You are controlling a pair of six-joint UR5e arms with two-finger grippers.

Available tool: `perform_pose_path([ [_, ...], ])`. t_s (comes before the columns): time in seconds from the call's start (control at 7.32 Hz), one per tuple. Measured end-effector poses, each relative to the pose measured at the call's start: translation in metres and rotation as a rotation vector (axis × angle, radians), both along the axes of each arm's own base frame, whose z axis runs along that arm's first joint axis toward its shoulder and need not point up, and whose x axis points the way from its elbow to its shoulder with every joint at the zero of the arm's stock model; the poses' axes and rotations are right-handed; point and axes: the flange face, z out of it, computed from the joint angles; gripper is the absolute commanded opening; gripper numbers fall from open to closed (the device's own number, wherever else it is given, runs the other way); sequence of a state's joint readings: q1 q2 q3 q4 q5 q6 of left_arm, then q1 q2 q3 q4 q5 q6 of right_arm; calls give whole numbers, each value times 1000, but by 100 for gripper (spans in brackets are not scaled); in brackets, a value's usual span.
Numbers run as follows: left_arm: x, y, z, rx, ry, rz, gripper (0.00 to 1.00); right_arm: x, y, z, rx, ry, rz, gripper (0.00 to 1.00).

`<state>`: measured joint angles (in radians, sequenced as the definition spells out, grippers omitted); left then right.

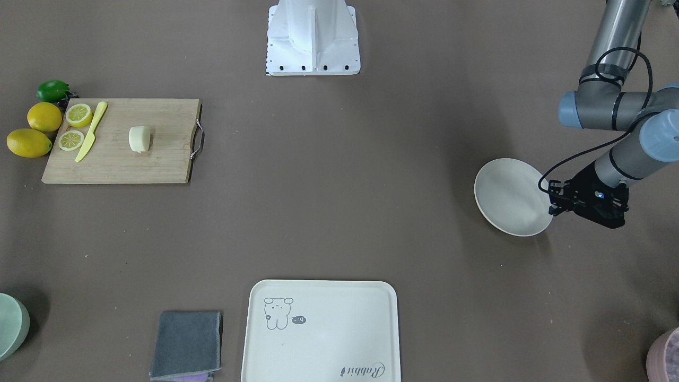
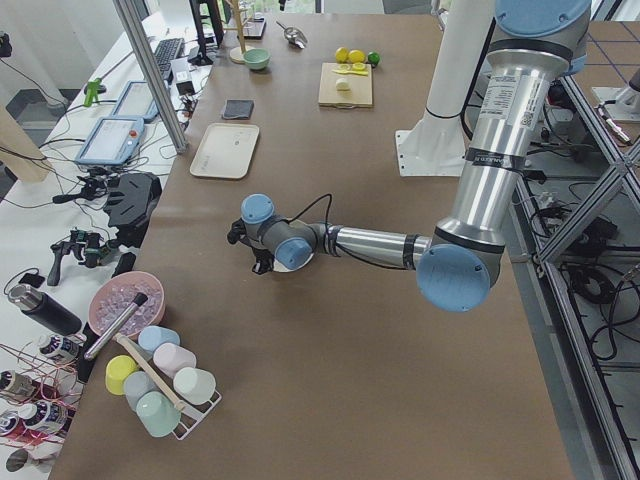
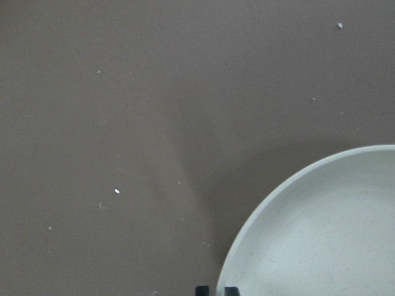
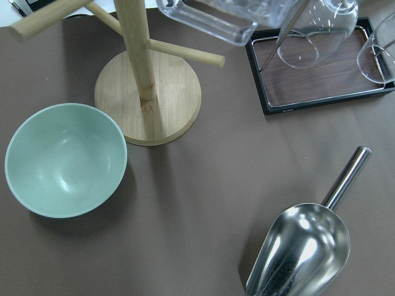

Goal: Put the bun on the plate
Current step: 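Push the white plate with the left gripper toward the table center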

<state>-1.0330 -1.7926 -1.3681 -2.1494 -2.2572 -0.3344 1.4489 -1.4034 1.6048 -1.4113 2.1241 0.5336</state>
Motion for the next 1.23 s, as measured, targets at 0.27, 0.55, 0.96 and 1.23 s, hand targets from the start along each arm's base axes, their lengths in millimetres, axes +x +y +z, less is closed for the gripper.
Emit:
perform_pose_path([
  [0.27, 1, 2, -16, 12, 23, 3, 0, 1, 0, 0, 1, 3, 2, 100],
  [0.55, 1, -1, -61, 25, 83, -20, 0, 1, 0, 1, -3, 3, 3, 100],
  [0.96, 38, -17, -160, -15, 189, -104, 0, 0, 1, 3, -10, 1, 2, 100],
  [1.23, 117, 5, -235, -45, 246, -132, 0, 0, 0, 6, -16, 1, 2, 100],
])
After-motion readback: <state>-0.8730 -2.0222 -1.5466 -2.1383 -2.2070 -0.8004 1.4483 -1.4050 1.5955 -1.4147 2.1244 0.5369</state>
